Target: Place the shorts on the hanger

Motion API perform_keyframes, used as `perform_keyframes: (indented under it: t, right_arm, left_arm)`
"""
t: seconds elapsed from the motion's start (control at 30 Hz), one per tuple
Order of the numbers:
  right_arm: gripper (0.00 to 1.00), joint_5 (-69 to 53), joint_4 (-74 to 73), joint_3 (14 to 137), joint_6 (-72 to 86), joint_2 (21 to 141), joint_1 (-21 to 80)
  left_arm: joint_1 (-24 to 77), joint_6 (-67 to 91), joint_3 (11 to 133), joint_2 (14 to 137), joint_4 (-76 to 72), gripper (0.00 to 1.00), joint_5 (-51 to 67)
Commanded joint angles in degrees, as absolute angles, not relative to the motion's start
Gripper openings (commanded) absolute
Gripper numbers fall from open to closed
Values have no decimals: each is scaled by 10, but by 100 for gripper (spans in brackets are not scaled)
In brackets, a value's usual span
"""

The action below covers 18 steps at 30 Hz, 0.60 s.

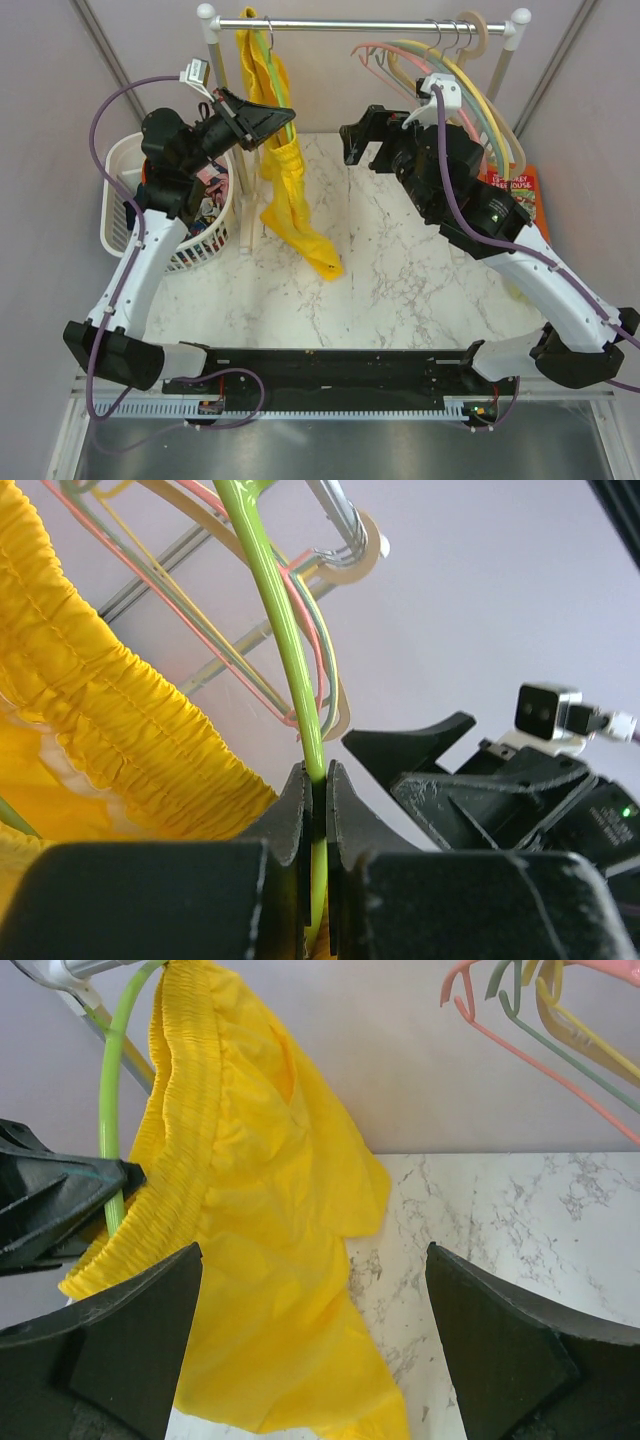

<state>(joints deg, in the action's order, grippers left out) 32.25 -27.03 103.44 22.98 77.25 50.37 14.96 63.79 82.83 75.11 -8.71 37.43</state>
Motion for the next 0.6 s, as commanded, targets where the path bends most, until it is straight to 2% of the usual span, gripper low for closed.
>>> perform_keyframes:
  t: [0.0,0.57]
  right_arm:
    - [98,345,-252,1032,214,763,504]
    - [98,338,-246,1012,210,766,504]
  left_arm:
    - [133,707,874,762,-148,2,352]
    - [77,791,914,828,-189,2,339]
